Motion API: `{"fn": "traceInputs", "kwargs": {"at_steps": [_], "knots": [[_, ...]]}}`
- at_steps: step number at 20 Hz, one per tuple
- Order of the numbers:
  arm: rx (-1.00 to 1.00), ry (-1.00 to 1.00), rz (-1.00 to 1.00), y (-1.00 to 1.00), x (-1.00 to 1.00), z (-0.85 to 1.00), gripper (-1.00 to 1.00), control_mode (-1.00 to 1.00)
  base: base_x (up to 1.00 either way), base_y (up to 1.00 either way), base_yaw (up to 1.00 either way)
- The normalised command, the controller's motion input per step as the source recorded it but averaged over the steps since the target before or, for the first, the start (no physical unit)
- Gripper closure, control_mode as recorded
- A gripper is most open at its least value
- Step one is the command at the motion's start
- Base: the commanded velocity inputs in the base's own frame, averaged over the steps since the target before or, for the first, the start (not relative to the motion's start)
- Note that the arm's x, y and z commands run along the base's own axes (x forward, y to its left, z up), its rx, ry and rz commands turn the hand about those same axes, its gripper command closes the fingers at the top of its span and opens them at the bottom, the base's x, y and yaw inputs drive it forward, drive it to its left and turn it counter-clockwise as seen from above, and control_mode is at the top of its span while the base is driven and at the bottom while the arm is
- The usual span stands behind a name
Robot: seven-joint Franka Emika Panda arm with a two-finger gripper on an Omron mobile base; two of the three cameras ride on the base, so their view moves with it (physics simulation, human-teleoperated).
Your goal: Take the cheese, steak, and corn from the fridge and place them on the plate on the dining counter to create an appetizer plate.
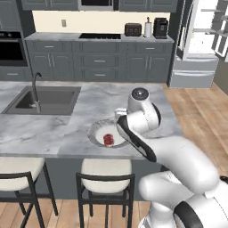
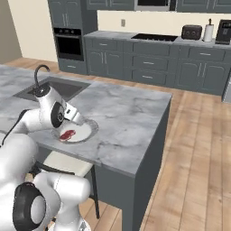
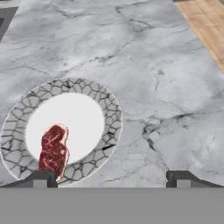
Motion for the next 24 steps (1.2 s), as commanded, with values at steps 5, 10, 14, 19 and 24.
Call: {"fn": "traceInputs", "kwargs": {"at_steps": [5,10,14,19,24], "knots": [[0.00,-0.20,0.01,-0.64,-1.00,0.48,-1.00,-1.00,0.00,0.00,0.00],[0.00,-0.02,0.00,-0.34,-0.40,0.17,-1.00,1.00,-0.59,-0.59,0.00],[0.00,0.00,0.00,0.00,0.00,0.00,-1.00,1.00,-0.69,-1.00,0.00],[0.00,0.00,0.00,0.00,0.00,0.00,-1.00,1.00,-0.33,-1.00,-0.06],[0.00,0.00,0.00,0.00,0.00,0.00,-1.00,1.00,-0.01,-1.00,-0.10]]}}
